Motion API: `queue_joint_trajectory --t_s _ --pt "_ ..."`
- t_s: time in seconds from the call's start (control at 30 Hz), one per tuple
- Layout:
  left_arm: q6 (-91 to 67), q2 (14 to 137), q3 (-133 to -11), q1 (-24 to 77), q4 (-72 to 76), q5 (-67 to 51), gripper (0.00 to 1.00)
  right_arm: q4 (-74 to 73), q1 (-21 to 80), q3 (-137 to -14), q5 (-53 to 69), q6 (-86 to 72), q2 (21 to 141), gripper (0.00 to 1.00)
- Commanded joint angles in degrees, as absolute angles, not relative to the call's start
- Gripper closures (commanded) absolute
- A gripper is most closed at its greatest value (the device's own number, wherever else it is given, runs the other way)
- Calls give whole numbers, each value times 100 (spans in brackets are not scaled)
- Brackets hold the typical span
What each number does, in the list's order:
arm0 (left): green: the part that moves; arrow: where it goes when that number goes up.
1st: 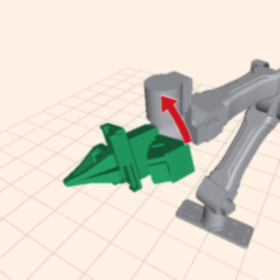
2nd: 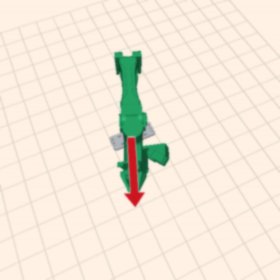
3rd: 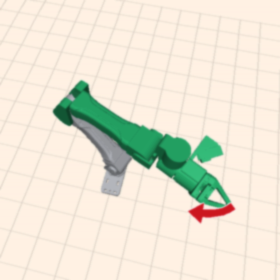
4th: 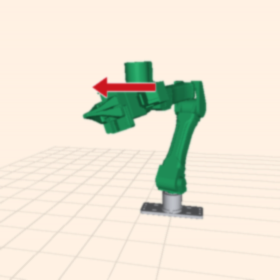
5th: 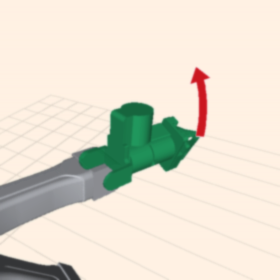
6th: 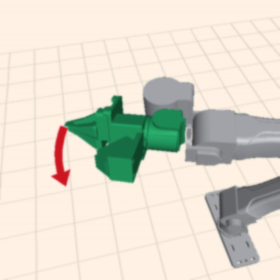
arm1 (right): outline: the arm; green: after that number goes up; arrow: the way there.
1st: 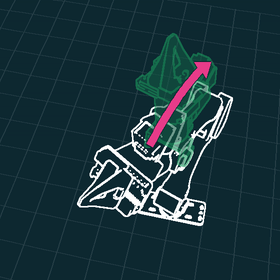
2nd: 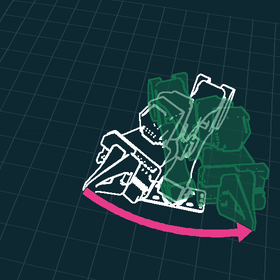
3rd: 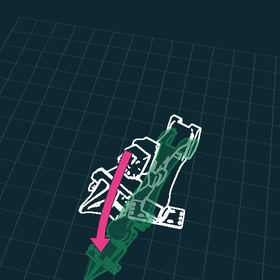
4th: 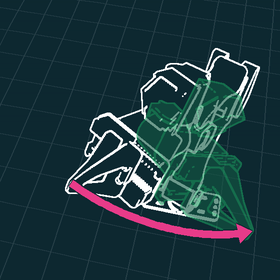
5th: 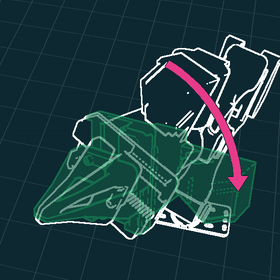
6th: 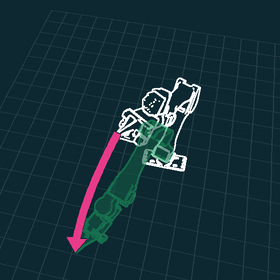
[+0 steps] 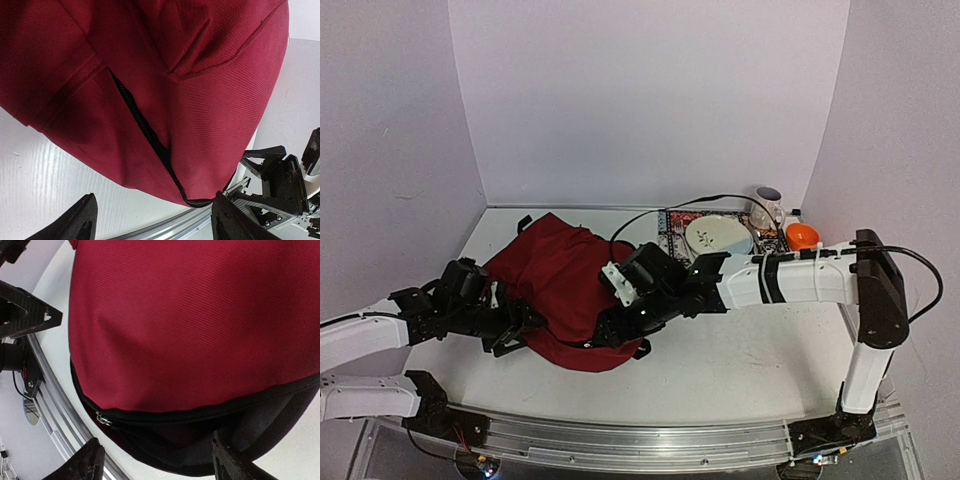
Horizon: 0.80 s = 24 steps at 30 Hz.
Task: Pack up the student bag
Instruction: Grab the largest pocket of the student bag.
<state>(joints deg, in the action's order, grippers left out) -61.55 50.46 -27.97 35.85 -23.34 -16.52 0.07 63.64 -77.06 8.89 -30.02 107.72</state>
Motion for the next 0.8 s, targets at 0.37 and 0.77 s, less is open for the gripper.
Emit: queue_joint_trajectory --t_s 0.37,0.77 --pt "-6534 5577 -2671 4119 -1194 -1533 28 345 6361 -7913 1756 -2409 11402 38" --pt "-6581 6018 -2587 4370 -767 -1495 32 317 6503 -8237 2266 -2204 11565 59"
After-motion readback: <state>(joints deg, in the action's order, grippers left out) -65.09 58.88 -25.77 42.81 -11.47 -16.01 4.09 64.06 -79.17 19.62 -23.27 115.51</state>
